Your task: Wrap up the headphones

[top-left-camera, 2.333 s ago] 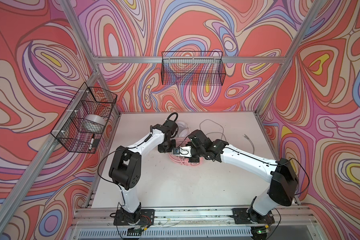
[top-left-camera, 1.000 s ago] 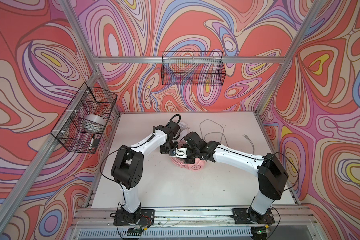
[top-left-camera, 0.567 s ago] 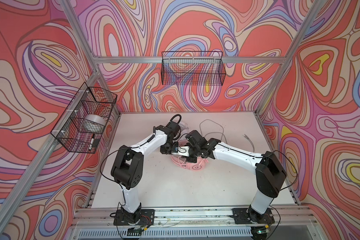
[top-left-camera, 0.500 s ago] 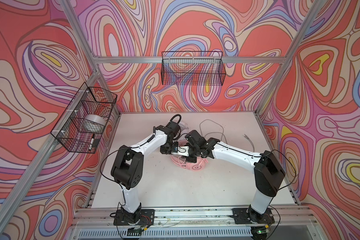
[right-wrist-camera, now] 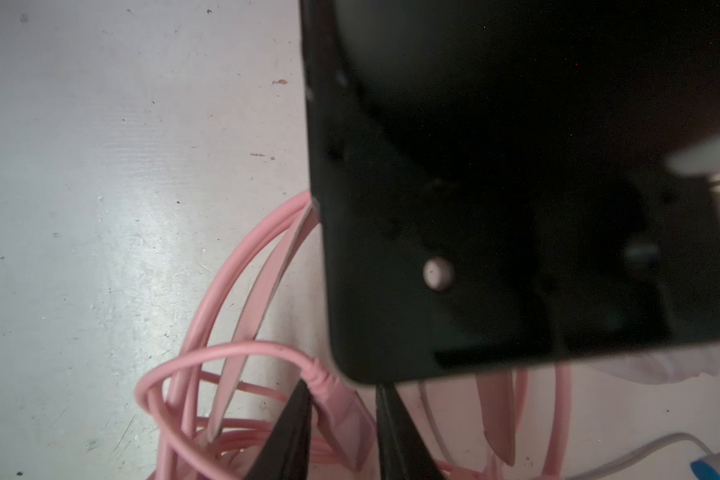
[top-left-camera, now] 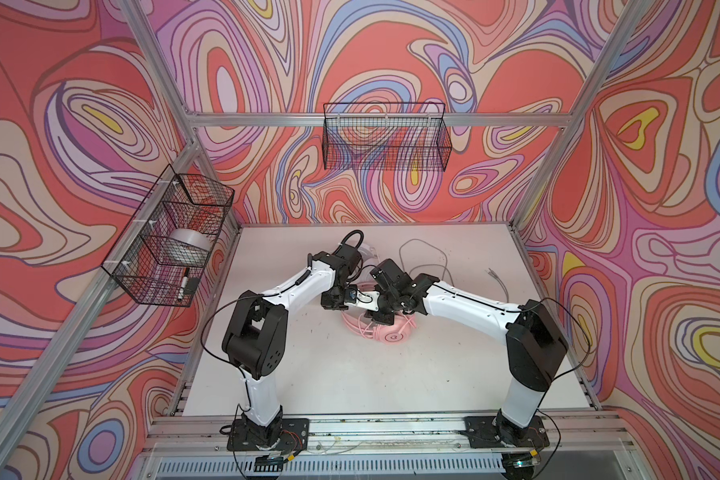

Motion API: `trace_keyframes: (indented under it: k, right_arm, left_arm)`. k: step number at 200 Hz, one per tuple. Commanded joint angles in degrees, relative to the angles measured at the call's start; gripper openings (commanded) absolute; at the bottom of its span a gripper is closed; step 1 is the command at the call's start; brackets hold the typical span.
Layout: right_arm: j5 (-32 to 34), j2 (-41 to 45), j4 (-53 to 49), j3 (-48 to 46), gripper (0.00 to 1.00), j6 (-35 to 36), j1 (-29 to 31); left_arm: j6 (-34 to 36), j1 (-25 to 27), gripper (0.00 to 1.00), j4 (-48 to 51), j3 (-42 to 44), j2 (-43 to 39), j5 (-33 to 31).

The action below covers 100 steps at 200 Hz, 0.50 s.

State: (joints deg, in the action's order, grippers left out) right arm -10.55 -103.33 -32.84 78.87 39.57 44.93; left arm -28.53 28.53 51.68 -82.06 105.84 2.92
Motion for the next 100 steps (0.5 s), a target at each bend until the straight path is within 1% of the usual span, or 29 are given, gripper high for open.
trace_keyframes:
  k: [1,75,100]
  right_arm:
    - [1.8,-0.4,-3.3,0.5,0.31,-0.8,-0.9]
    - [1.5,-0.4,-4.7,1.9,0.38,-2.0,-1.6]
    - [1.2,-0.2,-4.9,2.2,0.44,-2.6,-1.6]
  left_arm:
    - [-0.2,0.0,0.00,1.9,-0.2,-1.0,3.3]
    - [0.0,0.0,0.00,1.9,-0.2,-0.2,3.9]
    - [0.1,0.0,0.00,1.9,-0.4,0.2,4.2]
